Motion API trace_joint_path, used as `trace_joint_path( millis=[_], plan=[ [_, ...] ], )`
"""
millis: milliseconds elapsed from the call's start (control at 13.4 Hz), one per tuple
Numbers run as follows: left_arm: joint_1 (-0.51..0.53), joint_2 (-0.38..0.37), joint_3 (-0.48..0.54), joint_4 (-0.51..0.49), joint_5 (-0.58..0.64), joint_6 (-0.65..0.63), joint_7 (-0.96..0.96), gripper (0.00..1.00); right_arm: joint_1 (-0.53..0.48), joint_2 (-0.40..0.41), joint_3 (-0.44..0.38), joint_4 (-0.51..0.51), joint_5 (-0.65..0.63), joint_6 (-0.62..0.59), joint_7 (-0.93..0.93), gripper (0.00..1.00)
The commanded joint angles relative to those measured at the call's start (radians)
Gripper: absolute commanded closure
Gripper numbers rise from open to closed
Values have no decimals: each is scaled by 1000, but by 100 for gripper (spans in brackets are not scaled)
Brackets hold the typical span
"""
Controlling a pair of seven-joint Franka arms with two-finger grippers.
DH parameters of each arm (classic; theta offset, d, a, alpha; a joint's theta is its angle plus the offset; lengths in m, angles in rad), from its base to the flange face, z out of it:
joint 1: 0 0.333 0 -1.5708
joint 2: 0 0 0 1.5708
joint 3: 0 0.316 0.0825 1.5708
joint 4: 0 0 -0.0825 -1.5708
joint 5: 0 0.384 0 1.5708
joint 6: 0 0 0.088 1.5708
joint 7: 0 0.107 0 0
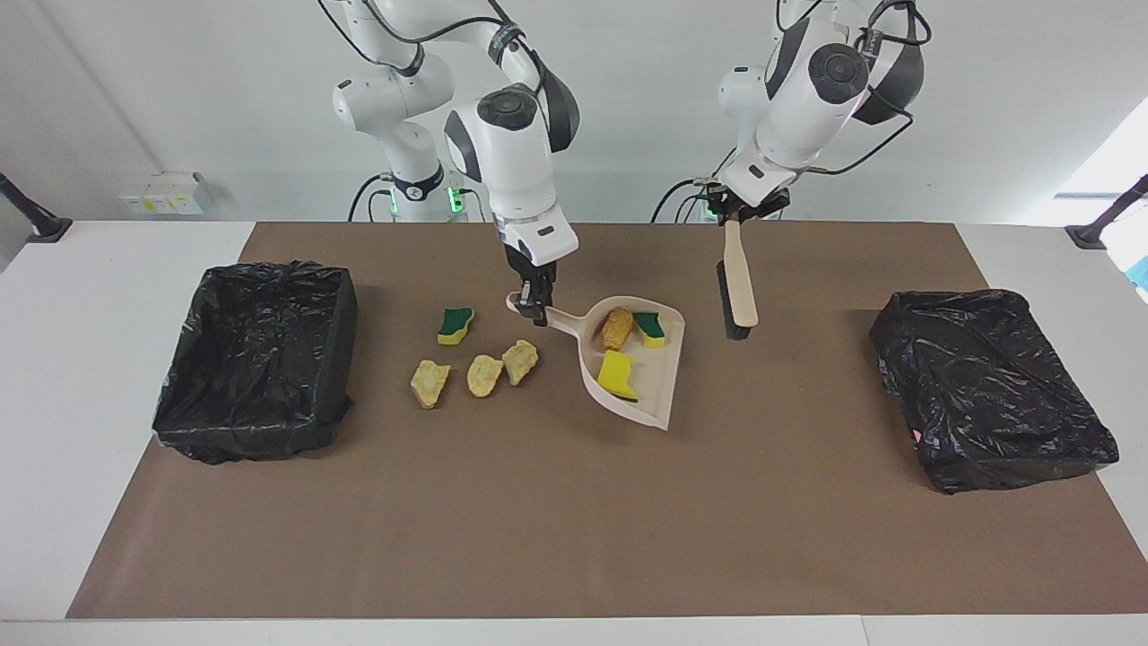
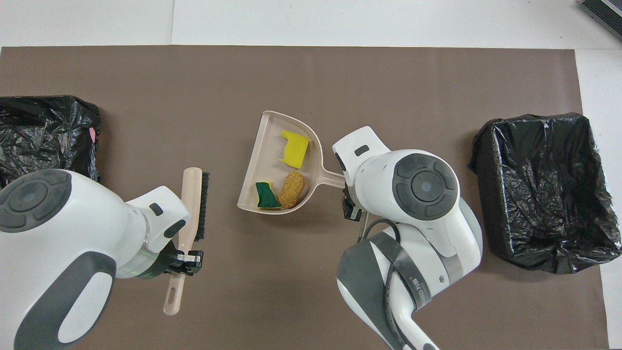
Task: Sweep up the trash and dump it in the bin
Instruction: 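Carry the loaded dustpan with the right gripper over the nearby black bin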
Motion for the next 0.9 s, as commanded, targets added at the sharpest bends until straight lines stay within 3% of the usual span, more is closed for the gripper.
trace_joint_path(
  millis=[0,150,374,823],
  plan=[
    [14,-4,-9,3,13,-9,-15,100,-62,-23,-1,65,35,-85,-5,100],
    [11,-15,-11,-18,13,8,-17,100,-129,-23,-5,136,43,-169,-4,100],
    [-7,-26,-17,-36,12,45,-35,100,-230,-26,-9,185,45,-186,76,100],
    [-266,19,-22,-154,9,276,-315,100,-423,-29,-24,193,23,-173,116,100]
  ],
)
